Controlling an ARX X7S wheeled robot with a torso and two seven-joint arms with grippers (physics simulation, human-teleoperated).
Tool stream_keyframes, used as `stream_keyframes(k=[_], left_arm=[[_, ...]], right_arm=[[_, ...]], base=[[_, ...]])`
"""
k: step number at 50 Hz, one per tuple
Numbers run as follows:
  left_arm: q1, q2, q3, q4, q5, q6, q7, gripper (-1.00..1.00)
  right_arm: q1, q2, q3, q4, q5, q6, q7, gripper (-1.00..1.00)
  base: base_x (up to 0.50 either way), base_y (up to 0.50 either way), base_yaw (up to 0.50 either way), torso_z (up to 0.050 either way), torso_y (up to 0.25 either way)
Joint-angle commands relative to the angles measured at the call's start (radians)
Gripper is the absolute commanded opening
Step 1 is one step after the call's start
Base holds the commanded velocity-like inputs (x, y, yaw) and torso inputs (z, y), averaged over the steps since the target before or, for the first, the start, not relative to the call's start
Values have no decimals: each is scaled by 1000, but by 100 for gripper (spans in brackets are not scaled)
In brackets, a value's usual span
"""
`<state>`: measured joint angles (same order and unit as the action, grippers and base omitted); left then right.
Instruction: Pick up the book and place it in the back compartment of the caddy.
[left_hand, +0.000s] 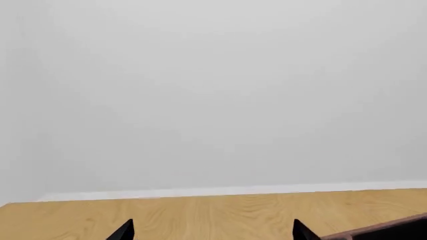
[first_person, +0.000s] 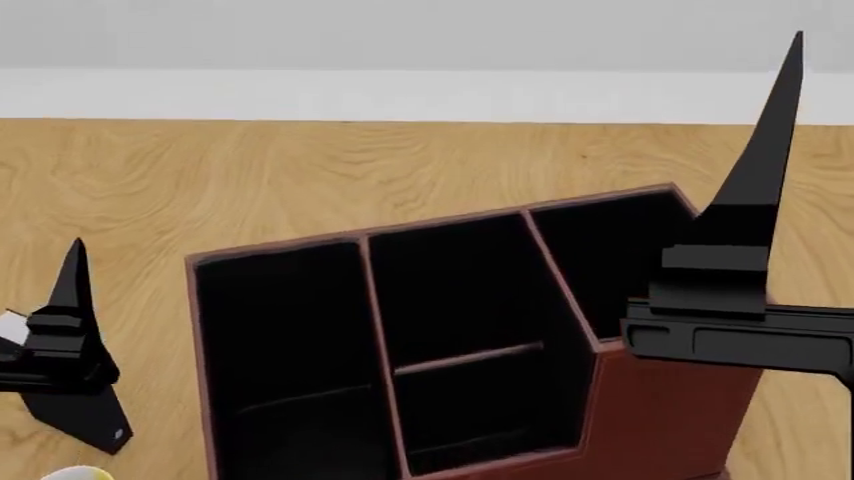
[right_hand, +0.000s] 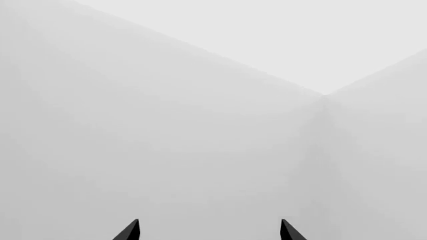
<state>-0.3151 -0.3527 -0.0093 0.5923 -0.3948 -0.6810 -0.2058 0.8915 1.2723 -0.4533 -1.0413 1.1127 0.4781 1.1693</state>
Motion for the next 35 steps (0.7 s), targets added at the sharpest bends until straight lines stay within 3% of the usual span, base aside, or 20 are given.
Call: stream_keyframes(k=[1,6,35], left_arm=[[6,-3,-5,0,-3,7,-5,100],[11,-3,-7,1,-4,14,-6,100],[10,-9,-19,14,-21,6,-24,100]], right_arm=[[27,11,-36,1,0,-16,8,100],[33,17,-50,0,-4,-26,13,100],[181,83,-259,-3,-22,-128,54,100]], base=[[500,0,0,0,0],[492,0,0,0,2],[-2,0,0,0,-19]])
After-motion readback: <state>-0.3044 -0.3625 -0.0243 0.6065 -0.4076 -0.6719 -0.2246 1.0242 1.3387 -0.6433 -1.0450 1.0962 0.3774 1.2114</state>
